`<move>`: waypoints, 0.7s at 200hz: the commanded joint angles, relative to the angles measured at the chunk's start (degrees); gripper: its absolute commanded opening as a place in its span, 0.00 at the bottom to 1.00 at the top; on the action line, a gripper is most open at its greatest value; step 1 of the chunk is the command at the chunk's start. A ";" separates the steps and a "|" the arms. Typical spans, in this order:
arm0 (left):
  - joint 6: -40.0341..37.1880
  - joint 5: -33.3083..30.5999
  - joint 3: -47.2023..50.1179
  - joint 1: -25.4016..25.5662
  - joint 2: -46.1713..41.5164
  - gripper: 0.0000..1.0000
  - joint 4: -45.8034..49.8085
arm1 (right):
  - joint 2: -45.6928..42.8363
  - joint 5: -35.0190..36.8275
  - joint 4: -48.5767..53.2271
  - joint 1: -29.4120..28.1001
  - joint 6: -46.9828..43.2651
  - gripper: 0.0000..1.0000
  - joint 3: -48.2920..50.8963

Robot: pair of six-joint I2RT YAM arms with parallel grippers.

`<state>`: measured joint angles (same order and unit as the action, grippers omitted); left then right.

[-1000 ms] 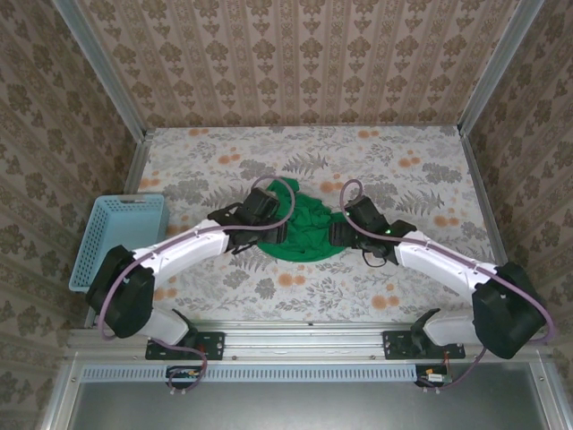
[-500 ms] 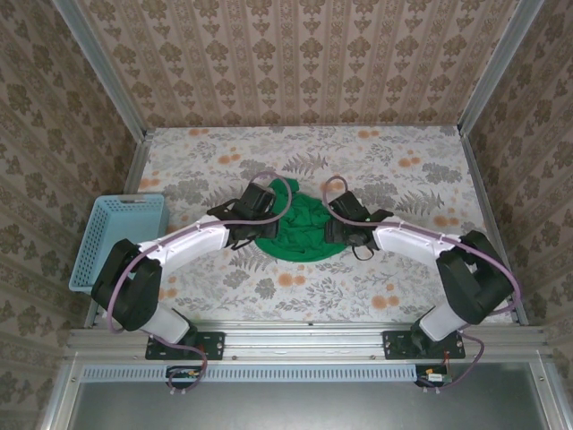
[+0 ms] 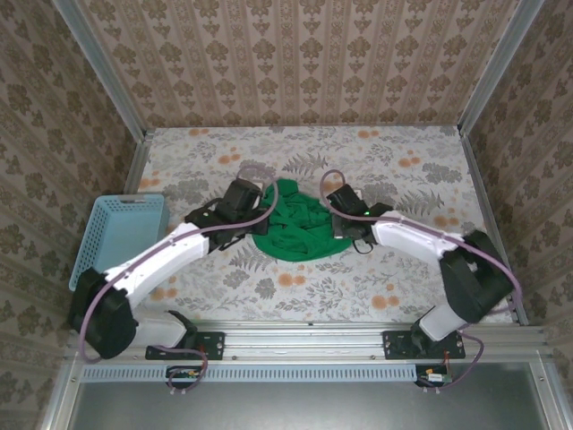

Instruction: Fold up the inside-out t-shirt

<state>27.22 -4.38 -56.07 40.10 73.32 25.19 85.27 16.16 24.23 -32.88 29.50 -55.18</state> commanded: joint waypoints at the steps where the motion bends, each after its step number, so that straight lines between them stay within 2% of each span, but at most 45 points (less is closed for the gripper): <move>1: -2.89 -3.17 -5.51 -1.70 -5.92 0.00 5.69 | -14.52 4.02 7.43 0.16 -3.39 0.00 -2.83; 34: -3.85 -2.77 -12.46 -5.23 -14.25 0.00 8.72 | -33.65 -3.10 11.49 1.95 -5.02 0.00 -8.81; 54: -3.44 -3.21 -13.97 -6.31 -18.55 0.00 8.05 | -38.30 -3.51 15.32 1.95 -5.89 0.00 -13.56; 71: -2.68 -4.49 -13.43 -7.40 -19.06 0.00 8.46 | -39.87 -0.97 17.85 2.03 -6.15 0.00 -14.41; 104: -0.60 -4.53 -12.23 -13.64 -9.88 0.00 14.09 | -40.97 6.46 19.35 2.17 -3.48 0.00 -7.84; 119: -1.00 -1.35 -12.37 -17.68 -3.14 0.00 13.67 | -40.69 6.54 17.79 2.38 -2.34 0.00 -3.72; 140: -2.41 1.08 -16.18 -17.77 7.36 0.00 11.62 | -38.22 4.87 15.04 2.95 -2.07 0.00 -0.62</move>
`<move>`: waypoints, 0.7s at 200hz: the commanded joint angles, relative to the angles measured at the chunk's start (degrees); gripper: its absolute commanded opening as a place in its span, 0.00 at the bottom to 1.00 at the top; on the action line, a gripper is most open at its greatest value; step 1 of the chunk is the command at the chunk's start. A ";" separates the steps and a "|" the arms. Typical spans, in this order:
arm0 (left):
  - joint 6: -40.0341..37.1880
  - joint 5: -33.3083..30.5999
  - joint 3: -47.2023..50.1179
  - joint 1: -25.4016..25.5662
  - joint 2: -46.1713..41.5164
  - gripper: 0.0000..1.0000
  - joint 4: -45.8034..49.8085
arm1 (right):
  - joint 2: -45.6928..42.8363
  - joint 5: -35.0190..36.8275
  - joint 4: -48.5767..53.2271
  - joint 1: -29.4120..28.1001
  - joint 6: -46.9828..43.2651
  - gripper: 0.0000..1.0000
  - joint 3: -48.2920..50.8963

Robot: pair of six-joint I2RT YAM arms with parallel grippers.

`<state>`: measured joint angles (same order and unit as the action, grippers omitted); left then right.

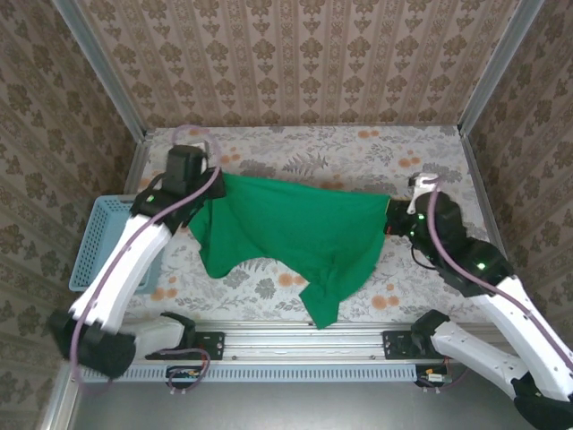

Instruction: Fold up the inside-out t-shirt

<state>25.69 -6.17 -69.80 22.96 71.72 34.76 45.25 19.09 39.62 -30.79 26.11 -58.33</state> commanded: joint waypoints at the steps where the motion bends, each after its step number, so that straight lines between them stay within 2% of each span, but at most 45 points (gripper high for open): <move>1: -0.98 2.98 -2.84 -0.59 9.44 0.00 1.97 | 2.00 1.88 -0.43 0.88 1.36 0.00 2.56; 34: -2.33 4.23 -15.70 0.05 23.32 0.00 0.96 | 7.90 1.98 -2.39 3.91 0.83 0.00 0.80; 68: -3.82 3.25 -25.81 0.07 30.90 0.00 4.26 | 12.74 -4.92 -3.06 13.38 0.67 0.00 -1.18; 80: -4.55 3.69 -27.54 0.02 32.77 0.11 5.86 | 14.59 -7.41 -3.78 15.31 0.65 0.00 -1.07; 92: -5.17 3.32 -28.10 0.58 33.39 0.36 8.60 | 16.20 -9.02 -4.78 15.58 0.89 0.00 -0.76; 105: -5.55 -1.79 -26.33 2.65 31.27 0.56 11.09 | 17.43 -11.00 -6.01 15.52 1.46 0.00 -0.33; 110: -5.84 -4.01 -24.21 5.45 29.43 0.61 10.64 | 17.71 -11.46 -6.47 15.53 1.71 0.00 -0.09; 123: -6.77 -7.02 -16.17 10.77 22.99 0.70 5.91 | 18.10 -11.32 -7.33 15.54 2.00 0.00 0.35; 140: -6.89 -6.73 -4.80 17.98 14.86 0.74 -1.34 | 18.42 -10.39 -7.45 15.61 1.93 0.00 0.28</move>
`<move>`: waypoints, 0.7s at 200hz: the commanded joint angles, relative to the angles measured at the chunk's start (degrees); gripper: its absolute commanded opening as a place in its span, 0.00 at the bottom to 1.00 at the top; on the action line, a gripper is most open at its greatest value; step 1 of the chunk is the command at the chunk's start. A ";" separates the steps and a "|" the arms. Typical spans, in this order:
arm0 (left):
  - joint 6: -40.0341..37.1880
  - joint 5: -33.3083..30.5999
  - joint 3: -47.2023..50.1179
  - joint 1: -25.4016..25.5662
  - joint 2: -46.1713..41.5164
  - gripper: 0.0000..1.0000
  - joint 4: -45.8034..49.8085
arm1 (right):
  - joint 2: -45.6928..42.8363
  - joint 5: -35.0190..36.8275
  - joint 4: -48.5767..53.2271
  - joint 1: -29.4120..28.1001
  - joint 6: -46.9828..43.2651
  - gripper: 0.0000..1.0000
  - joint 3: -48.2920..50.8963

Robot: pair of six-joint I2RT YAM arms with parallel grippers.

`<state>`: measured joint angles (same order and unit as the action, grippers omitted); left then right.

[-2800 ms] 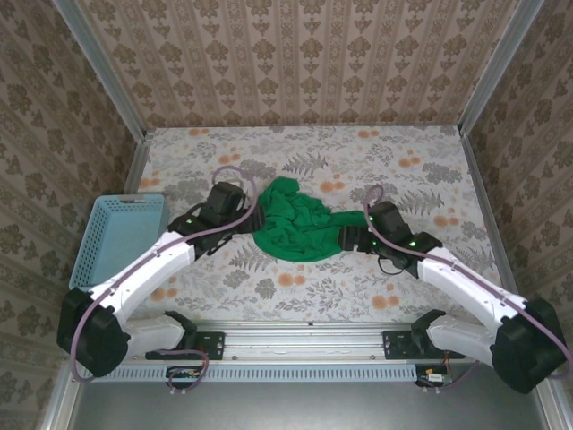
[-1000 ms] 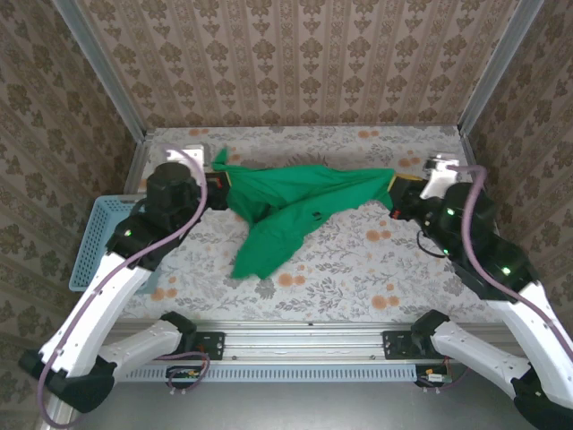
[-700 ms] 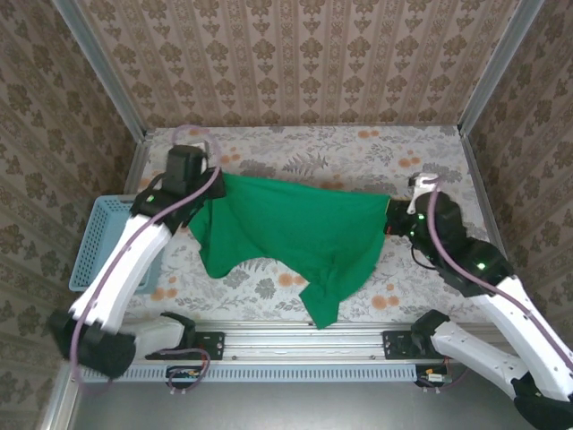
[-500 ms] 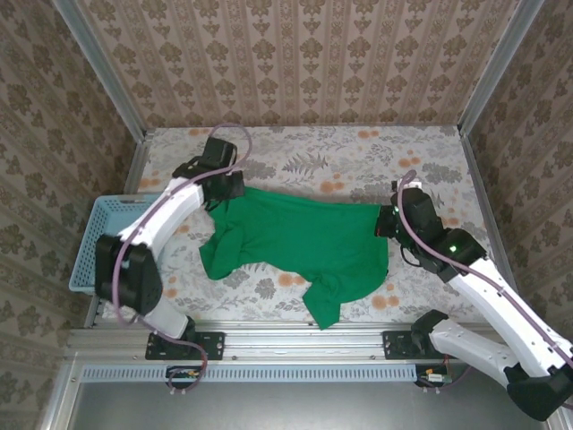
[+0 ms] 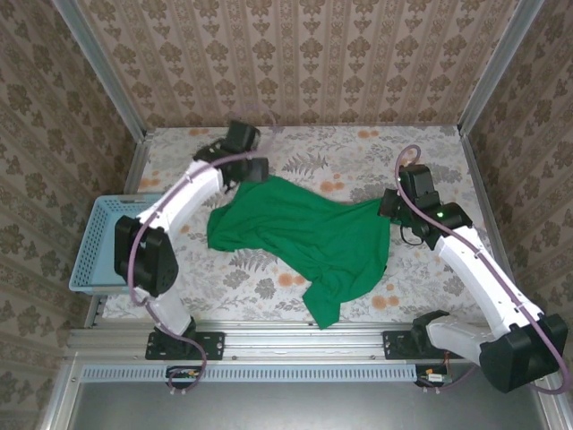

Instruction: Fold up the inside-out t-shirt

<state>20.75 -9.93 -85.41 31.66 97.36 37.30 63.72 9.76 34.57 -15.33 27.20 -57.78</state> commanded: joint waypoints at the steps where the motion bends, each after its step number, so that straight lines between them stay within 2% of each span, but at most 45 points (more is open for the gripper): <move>1: -1.95 -2.80 11.28 9.73 -11.22 0.75 -4.19 | -0.03 -1.01 -2.44 0.14 0.84 0.00 -0.25; 37: -2.85 -0.20 27.07 25.46 -18.61 0.75 -13.86 | 0.76 -0.45 -2.28 0.55 1.52 0.00 -0.76; 73: -3.13 5.33 34.90 36.58 -16.91 0.78 -22.15 | 0.38 -0.23 -1.96 0.87 2.55 0.00 -0.56; 107: -3.24 8.19 35.23 40.39 -10.16 0.81 -25.29 | -0.35 0.30 -1.31 1.03 3.15 0.00 -0.49; 140: -3.54 10.02 33.35 40.76 -4.33 0.73 -25.15 | -1.22 1.43 -0.14 1.69 3.80 0.00 -0.51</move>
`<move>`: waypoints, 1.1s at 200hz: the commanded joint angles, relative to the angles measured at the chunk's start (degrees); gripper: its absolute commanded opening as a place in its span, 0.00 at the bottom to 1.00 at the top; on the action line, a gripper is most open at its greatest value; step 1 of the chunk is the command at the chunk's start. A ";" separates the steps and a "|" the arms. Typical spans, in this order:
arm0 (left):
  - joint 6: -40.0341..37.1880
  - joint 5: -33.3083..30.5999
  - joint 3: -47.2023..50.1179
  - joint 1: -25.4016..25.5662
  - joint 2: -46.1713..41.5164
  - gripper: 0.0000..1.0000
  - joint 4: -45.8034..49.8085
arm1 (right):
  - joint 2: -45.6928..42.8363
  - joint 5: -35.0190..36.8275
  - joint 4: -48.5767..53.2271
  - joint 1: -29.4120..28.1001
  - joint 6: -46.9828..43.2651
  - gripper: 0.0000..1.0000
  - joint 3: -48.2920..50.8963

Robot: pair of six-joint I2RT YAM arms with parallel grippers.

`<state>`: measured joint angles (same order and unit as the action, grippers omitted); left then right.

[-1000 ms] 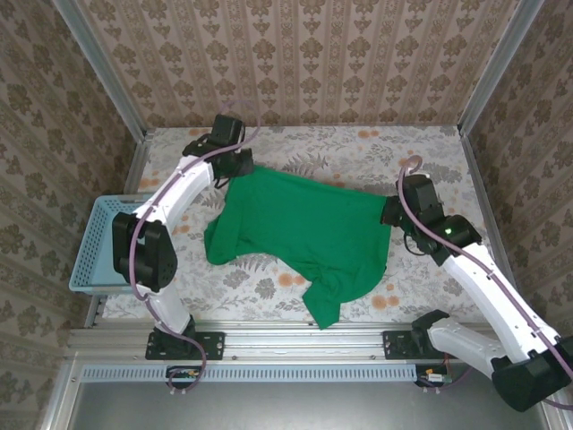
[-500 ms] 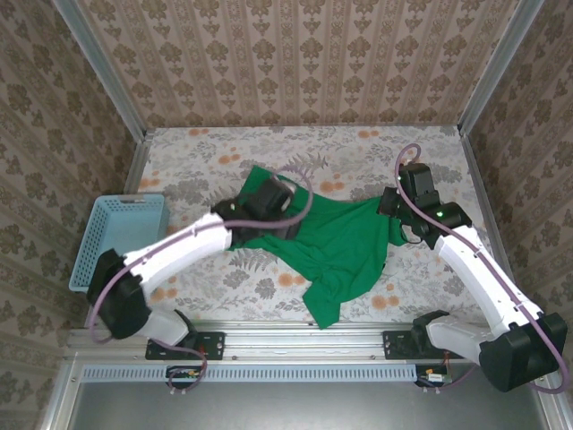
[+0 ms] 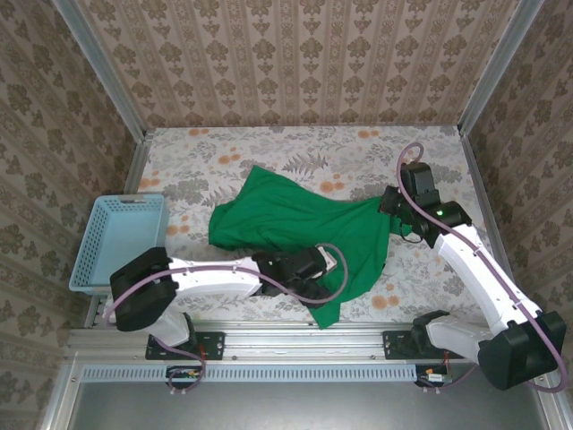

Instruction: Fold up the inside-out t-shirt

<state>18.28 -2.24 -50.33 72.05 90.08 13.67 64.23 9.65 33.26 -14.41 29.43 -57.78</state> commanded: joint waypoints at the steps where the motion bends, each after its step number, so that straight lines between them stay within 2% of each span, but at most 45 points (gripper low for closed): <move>1: -1.02 2.33 -1.85 0.37 3.19 0.73 -1.40 | -1.77 1.62 1.23 0.87 1.58 0.00 -0.50; 20: -1.15 2.70 -3.12 0.37 6.71 0.65 -0.37 | -2.59 2.60 2.20 1.81 2.57 0.00 -0.34; 33: -0.97 1.71 -2.96 0.30 7.38 0.54 -0.36 | -3.12 3.41 2.78 2.72 3.19 0.00 -0.23; 45: -1.13 0.60 -2.82 0.05 6.97 0.39 0.17 | -3.53 3.64 3.27 3.78 3.57 0.00 -0.23; 55: -1.36 -0.84 -3.13 -0.53 5.97 0.21 1.44 | -3.88 3.93 3.77 4.60 3.87 0.00 -0.41; 63: -1.86 -1.77 -3.28 -1.34 4.60 0.10 2.59 | -4.17 4.23 4.23 5.19 3.92 0.00 -0.64; 78: -3.49 -4.84 -3.75 -3.02 0.04 0.01 5.31 | -4.84 5.79 5.92 5.84 3.55 0.00 -1.71; 91: -4.96 -7.42 -4.62 -4.94 -5.89 0.00 8.04 | -5.62 8.07 8.11 5.98 2.89 0.00 -3.02; 121: -7.34 -8.99 -6.43 -10.97 -21.65 0.00 11.26 | -8.93 12.72 15.16 5.90 1.83 0.00 -6.81; 150: -4.99 -1.75 -4.75 -22.84 -29.43 0.00 11.52 | -10.76 13.06 20.39 4.81 1.39 0.00 -8.96; 167: -3.78 1.99 -4.22 -28.42 -28.57 0.00 11.63 | -8.95 12.82 21.25 1.34 1.97 0.00 -9.28; 185: 0.04 2.49 -5.78 -34.03 -23.96 0.00 13.56 | -4.47 13.07 19.64 -2.48 2.07 0.00 -9.33; 204: 4.08 6.62 -8.30 -40.85 -16.11 0.00 14.91 | 3.40 8.78 15.53 -2.80 1.36 0.00 -10.11; 220: 4.48 7.16 -11.49 -44.16 -8.51 0.00 16.18 | 11.79 4.05 11.01 -2.70 -0.29 0.00 -12.24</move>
<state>18.55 1.06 -57.43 32.53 73.58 25.30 66.19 19.16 49.15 -16.95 31.33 -67.40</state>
